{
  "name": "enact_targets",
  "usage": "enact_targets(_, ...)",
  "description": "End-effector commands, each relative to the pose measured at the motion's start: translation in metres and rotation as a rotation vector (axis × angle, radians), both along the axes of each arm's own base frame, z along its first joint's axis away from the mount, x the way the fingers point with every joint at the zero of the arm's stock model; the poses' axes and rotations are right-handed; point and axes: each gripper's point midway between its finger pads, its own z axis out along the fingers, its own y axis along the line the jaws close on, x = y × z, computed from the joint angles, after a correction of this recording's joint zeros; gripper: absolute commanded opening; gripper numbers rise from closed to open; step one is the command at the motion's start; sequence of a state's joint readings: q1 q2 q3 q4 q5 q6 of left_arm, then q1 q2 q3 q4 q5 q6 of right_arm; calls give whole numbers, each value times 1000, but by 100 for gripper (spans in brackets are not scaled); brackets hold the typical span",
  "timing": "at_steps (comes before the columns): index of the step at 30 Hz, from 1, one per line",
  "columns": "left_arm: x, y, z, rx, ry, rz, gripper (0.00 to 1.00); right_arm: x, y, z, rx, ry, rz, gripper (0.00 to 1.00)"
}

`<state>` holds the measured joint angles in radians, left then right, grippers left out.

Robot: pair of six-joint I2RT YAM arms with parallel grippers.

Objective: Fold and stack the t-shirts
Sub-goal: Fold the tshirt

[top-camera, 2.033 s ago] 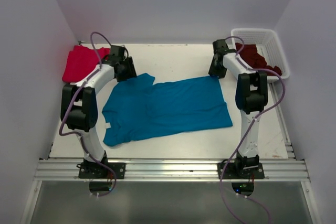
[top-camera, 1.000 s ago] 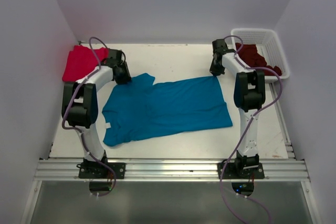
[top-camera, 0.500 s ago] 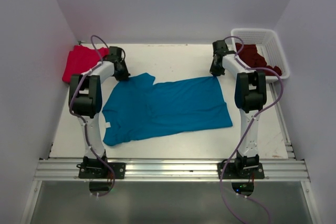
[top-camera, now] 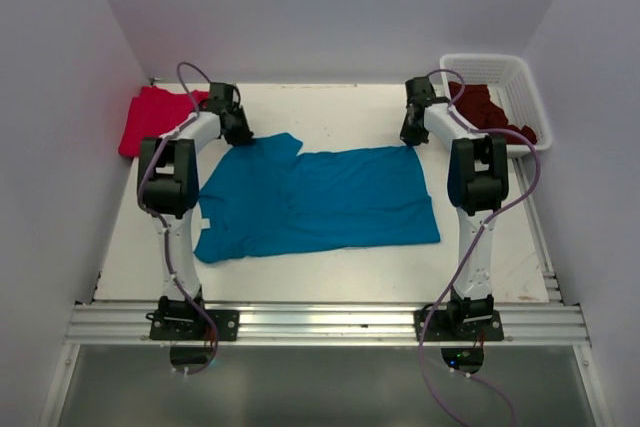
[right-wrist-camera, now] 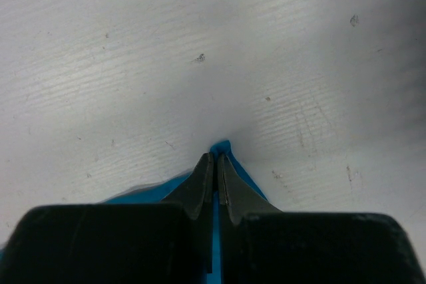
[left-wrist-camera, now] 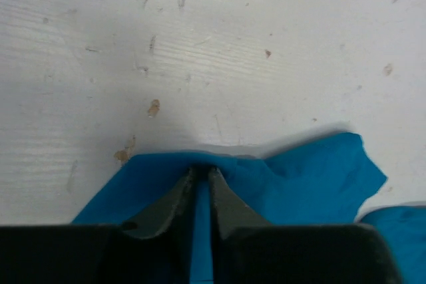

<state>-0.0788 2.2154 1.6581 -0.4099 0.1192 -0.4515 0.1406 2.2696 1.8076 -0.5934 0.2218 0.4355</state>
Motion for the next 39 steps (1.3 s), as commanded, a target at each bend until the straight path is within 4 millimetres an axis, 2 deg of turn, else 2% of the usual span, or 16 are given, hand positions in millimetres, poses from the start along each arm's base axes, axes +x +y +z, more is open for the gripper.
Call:
enact_targets(1, 1, -1, 16, -21, -73, -19, 23, -16, -11, -2, -23, 53, -2, 0)
enact_targets(2, 8, -2, 38, -30, -141, -25, 38, -15, -10, -2, -21, 51, 1, 0)
enact_targets(5, 14, -4, 56, -31, -191, -49, 62, -15, -9, -5, -17, 52, 0, 0)
enact_targets(6, 19, -5, 62, -30, -204, -58, 64, -16, -9, -6, -18, 57, 0, 0)
enact_targets(7, 21, -6, 62, -29, -201, -63, 65, -16, -9, -8, -17, 60, 1, 0)
enact_targets(8, 19, -6, 50, -26, -163, -67, 65, -15, -9, -8, -16, 60, -1, 0)
enact_targets(9, 24, -7, 53, -24, -171, -77, 65, -15, -9, -9, -16, 61, -1, 0)
enact_targets(10, 23, -7, 40, -23, -135, -79, 63, -15, -9, -9, -15, 61, 0, 0)
enact_targets(12, 27, -9, 37, -31, -130, -89, 61, -16, -9, -10, -18, 63, 0, 0)
enact_targets(14, 27, -13, 23, -51, -104, -101, 55, -14, -10, -9, -19, 60, -2, 0)
enact_targets(16, 30, -16, 20, -64, -92, -109, 51, -14, -9, -9, -19, 60, -1, 0)
enact_targets(17, 25, -17, 9, -67, -55, -110, 49, -14, -10, -9, -21, 61, -2, 0)
enact_targets(21, 16, -17, 2, -57, -12, -114, 49, -14, -11, -9, -26, 61, -2, 0)
enact_targets(26, 5, -17, 15, -55, -30, -120, 50, -14, -11, -11, -24, 64, -1, 0)
enact_targets(39, -21, -25, 27, -78, 1, -152, 50, -16, -11, -14, -26, 72, -2, 0)
